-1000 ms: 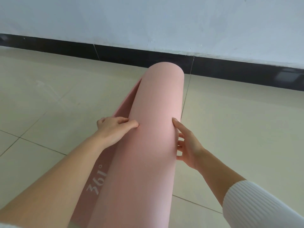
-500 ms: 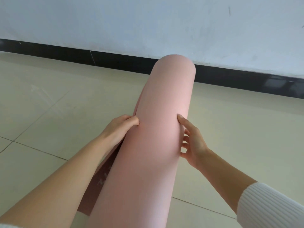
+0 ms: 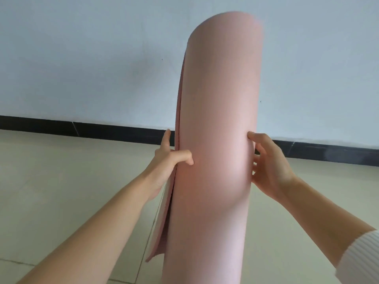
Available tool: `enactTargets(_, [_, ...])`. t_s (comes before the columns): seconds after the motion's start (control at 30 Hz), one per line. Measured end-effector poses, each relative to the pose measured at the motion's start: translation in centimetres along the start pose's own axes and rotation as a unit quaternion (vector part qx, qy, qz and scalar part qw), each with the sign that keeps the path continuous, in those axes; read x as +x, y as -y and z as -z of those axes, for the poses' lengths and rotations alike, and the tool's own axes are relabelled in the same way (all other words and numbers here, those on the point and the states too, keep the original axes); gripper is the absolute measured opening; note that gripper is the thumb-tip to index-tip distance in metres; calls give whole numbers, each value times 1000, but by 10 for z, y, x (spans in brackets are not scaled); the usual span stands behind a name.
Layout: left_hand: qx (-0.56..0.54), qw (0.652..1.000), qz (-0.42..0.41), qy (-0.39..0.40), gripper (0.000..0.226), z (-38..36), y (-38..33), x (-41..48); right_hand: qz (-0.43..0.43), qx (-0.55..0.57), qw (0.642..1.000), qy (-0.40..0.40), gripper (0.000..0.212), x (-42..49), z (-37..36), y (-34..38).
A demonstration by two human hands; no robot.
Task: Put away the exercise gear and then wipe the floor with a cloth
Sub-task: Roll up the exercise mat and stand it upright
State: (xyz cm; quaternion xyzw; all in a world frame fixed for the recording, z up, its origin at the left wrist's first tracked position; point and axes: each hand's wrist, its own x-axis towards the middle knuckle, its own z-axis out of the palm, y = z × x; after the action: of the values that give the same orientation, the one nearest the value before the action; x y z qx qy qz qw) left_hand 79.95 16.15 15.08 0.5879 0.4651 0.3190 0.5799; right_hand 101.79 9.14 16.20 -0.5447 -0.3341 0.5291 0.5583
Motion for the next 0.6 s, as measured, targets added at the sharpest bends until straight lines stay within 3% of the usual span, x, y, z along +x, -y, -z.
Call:
enactTargets(0.17, [-19,998,56,22,98,-41,-59,-35,-37,21,999,17,11,-47,38,60])
enactTargets(0.33, [-10,980,184,73,73,-58,-127,-89,-115,-35,993,-5,63,-104,69,108])
enactTargets(0.43, [-69,961,265,39,50,-55,-163,-115,-139,-13,990,17,67,-130,68,156])
enactTargets(0.6, [-129,928,350,-20,82,-55,-210,-145,-163,76,984,-9,39,-153,58,246])
